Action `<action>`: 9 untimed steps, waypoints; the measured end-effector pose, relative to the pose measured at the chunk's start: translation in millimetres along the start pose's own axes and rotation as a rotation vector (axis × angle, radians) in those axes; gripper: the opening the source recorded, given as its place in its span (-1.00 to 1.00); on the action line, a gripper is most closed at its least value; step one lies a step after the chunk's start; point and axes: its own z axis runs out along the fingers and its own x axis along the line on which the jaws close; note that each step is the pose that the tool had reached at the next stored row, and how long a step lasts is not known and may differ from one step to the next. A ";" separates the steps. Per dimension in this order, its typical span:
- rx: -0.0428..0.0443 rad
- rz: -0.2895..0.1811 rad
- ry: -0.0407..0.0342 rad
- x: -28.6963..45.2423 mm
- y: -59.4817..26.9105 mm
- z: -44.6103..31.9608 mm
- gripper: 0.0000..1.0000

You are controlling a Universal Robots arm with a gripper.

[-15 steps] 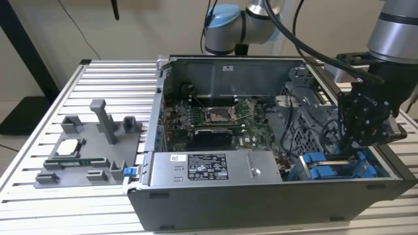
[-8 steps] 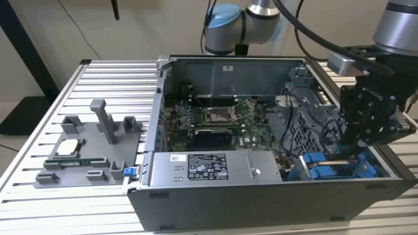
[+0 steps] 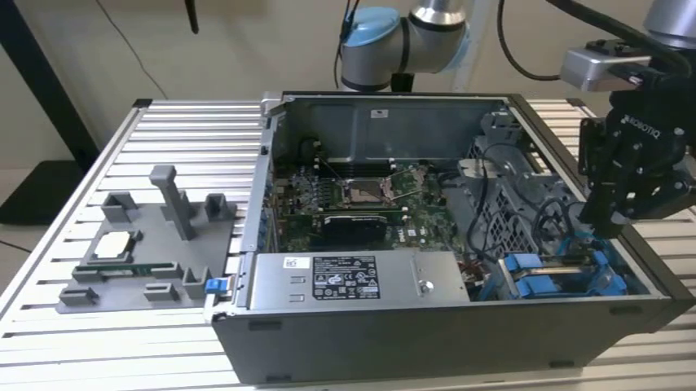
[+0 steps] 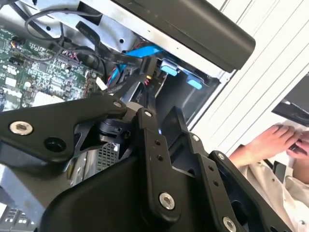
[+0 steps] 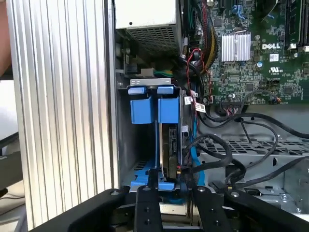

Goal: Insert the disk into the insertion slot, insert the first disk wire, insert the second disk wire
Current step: 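Insert the first disk wire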

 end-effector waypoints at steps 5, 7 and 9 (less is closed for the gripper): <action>-0.0002 0.001 0.0000 0.1 0.0 -0.9 1.00; -0.0002 0.001 0.0002 0.2 0.0 -1.0 1.00; -0.0074 -0.001 0.0009 0.1 -1.7 -1.2 1.00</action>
